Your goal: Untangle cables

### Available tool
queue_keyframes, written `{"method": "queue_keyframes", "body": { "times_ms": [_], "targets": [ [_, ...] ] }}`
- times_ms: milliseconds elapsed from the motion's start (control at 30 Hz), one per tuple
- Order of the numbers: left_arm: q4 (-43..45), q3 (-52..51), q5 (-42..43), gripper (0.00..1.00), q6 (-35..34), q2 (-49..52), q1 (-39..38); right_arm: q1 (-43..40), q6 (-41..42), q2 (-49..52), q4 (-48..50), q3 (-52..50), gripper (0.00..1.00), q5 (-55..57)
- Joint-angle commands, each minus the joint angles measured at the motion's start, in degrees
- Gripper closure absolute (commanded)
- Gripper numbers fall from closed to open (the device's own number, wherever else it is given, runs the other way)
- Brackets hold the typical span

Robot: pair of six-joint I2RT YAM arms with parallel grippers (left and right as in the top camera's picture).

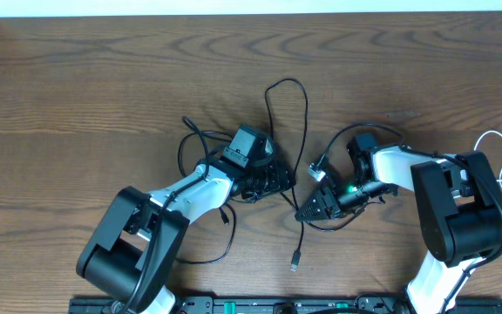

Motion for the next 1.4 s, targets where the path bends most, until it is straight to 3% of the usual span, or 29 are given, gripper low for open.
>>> {"method": "queue_keyframes", "body": {
  "times_ms": [0,67,133,267,367,500,667,933,1133,1200,1367],
  "targets": [
    [1.5,-1.6,-2.3,0.75,0.8,2.3,-0.2,1.4,3.3,2.0,2.8,-0.8,0.44,6.5],
    [3.0,-1.6,-1.2,0.92,0.8,2.3,-0.2,2.1,4.0,2.0,3.6,-0.7,0.52,6.4],
    [5.7,-1.6,2.6,0.92,0.8,2.2,0.2,2.2,5.2,2.0,2.8,-0.2,0.68,5.9],
    [15.4,-1.6,13.9,0.92,0.7,2.2,2.6,1.8,5.2,1.9,0.3,2.3,0.75,4.6],
    [20.0,-1.6,18.3,0.92,0.1,2.2,4.4,1.2,5.2,1.9,-2.7,5.9,0.77,4.6],
    [18.3,-1.6,18.5,0.93,4.2,2.2,5.5,1.2,6.2,1.9,-4.9,10.6,0.76,4.7],
    [18.2,-1.6,18.1,0.92,4.9,2.2,6.0,1.2,15.1,2.0,1.2,12.1,0.73,10.6],
    [13.2,-1.6,-0.2,0.92,8.5,2.2,6.1,1.2,33.1,2.0,13.6,12.0,0.69,25.6],
    [11.8,-1.6,-2.8,0.92,8.6,2.2,6.2,1.1,37.5,2.0,16.2,12.0,0.68,31.4],
    [10.1,-1.6,-7.7,0.92,8.6,2.2,6.2,1.1,39.0,2.0,16.3,12.0,0.68,35.7],
    [7.2,-1.6,-19.1,0.92,10.4,2.2,6.2,1.1,39.2,2.0,17.2,12.0,0.56,43.3]
  ]
}}
